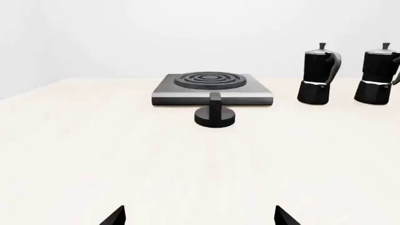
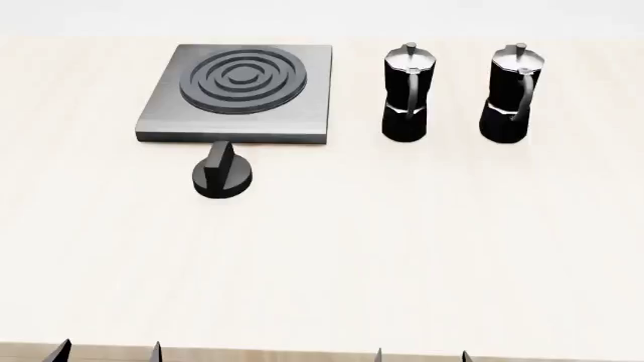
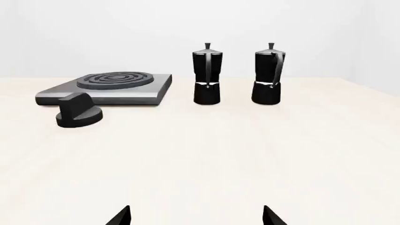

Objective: Put both moka pots on the stove.

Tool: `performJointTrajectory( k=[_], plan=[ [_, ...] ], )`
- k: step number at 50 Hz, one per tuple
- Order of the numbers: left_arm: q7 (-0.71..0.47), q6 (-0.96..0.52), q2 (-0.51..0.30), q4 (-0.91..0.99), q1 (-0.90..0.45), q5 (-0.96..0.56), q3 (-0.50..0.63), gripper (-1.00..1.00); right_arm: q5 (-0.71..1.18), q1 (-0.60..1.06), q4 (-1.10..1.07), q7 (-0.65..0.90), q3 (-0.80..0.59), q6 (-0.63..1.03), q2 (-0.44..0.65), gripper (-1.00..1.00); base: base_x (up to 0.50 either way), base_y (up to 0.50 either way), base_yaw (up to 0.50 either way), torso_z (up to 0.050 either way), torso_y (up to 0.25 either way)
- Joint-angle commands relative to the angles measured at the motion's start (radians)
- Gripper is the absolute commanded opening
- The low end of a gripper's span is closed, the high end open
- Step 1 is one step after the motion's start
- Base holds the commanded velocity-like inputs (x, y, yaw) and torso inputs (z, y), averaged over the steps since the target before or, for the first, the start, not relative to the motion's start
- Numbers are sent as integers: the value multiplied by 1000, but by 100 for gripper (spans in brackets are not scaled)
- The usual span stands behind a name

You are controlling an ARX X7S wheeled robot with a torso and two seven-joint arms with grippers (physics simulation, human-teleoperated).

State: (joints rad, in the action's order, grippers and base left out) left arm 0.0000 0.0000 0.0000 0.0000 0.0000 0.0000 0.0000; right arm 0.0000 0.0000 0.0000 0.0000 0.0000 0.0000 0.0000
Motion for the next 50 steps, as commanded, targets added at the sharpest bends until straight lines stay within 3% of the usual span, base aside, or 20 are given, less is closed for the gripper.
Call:
performJointTrajectory(
  k=[1,13,23,32,50],
  plan=[
    [-20,6,-18,-12,-7,-18,21,100,14,5,7,18,-18,-3,13,100,0,0,0,0,0],
    [-50,-26,-51,61,16,-69,58,100,28,3,-11,60,-64,-20,47,100,0,0,0,0,0],
    [-95,-126,-82,418,109,-85,60,100,42,-100,-395,93,-72,82,78,100,0,0,0,0,0],
    [-109,-206,-108,695,178,-149,49,100,102,-167,-617,109,-60,123,93,100,0,0,0,0,0],
    [-145,-184,-132,758,195,-142,74,100,98,-185,-674,142,-87,106,120,100,0,0,0,0,0]
  ],
)
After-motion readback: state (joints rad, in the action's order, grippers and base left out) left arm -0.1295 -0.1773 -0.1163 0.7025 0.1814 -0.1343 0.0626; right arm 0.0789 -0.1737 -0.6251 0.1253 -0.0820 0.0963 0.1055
